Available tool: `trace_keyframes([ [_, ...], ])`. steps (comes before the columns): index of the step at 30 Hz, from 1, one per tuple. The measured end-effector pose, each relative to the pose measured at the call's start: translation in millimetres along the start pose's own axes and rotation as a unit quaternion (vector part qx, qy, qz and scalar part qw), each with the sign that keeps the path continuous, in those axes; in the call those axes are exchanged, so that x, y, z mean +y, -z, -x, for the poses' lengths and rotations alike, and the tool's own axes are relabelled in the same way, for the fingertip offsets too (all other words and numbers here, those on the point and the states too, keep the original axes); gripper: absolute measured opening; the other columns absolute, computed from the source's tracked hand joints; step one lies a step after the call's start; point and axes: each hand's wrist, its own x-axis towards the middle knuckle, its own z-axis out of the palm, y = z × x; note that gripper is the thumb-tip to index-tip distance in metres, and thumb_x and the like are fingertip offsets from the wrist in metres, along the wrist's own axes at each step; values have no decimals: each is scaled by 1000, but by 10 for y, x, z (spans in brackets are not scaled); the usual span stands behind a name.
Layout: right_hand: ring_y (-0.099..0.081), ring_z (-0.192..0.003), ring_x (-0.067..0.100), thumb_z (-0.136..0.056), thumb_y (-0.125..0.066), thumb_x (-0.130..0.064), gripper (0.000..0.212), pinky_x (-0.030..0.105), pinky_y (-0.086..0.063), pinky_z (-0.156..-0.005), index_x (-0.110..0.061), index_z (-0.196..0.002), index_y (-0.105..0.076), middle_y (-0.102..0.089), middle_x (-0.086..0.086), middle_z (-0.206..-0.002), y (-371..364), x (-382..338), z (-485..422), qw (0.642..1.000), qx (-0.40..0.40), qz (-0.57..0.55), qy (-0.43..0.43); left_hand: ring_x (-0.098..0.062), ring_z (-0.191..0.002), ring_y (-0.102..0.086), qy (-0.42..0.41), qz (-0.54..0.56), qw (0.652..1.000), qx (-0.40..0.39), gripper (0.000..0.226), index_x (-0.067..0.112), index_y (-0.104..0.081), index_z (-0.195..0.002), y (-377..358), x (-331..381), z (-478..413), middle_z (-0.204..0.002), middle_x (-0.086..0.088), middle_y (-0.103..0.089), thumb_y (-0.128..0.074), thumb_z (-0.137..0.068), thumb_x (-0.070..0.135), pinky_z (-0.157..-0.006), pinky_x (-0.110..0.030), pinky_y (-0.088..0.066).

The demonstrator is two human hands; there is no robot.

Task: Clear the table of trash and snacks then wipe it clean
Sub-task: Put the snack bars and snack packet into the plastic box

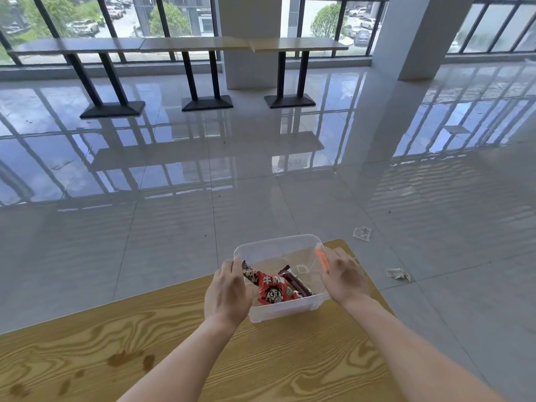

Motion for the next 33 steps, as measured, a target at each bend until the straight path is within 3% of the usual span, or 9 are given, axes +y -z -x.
trace_keyframes([
  [8,-53,-107,27,-89,-63,-15,40,33,-51,-82,-16,-128,-58,-58,8,-115,143,-131,80,1000,-7,15,5,-19,-104,-50,-34,2,999,12,65,15,-31,-144,168,-55,68,-119,-3,-50,-56,-86,29,-83,-31,-49],
  [12,-54,-111,27,-88,-64,-17,35,33,-50,-88,-11,-122,-60,-60,9,-120,188,-378,176,999,-9,17,33,-25,-123,-46,-42,-29,998,26,66,17,-31,-144,304,-144,166,-134,-8,-46,-56,-87,39,-91,-37,-49],
  [18,-52,-110,25,-85,-58,-15,32,34,-48,-86,-12,-117,-62,-59,4,-116,286,-870,411,995,-23,16,94,-30,-147,-14,-39,-109,993,31,74,16,-16,-152,637,-288,464,-157,-14,-23,-49,-91,42,-116,-45,-26],
  [23,-52,-111,26,-88,-59,-28,32,43,-50,-86,-16,-118,-59,-57,3,-117,257,-1480,680,986,-58,-15,153,-29,-149,-6,-5,-104,993,60,77,18,-11,-153,1019,-570,857,-161,-12,-14,-49,-90,43,-118,-48,-19],
  [29,-47,-123,27,-91,-63,-36,49,36,-41,-98,-17,-135,-52,-55,3,-130,55,-2273,1046,964,-78,-18,253,-27,-149,-5,65,-124,985,97,79,18,-11,-154,1429,-1209,1497,-161,-10,-12,-48,-92,48,-119,-47,-15],
  [33,-50,-121,28,-91,-63,-36,50,36,-44,-97,-16,-135,-52,-56,4,-129,-61,-2829,1242,947,-88,-23,307,-27,-149,-5,123,-136,977,106,80,17,-11,-154,1683,-1655,1924,-161,-10,-12,-47,-91,50,-119,-48,-17],
])
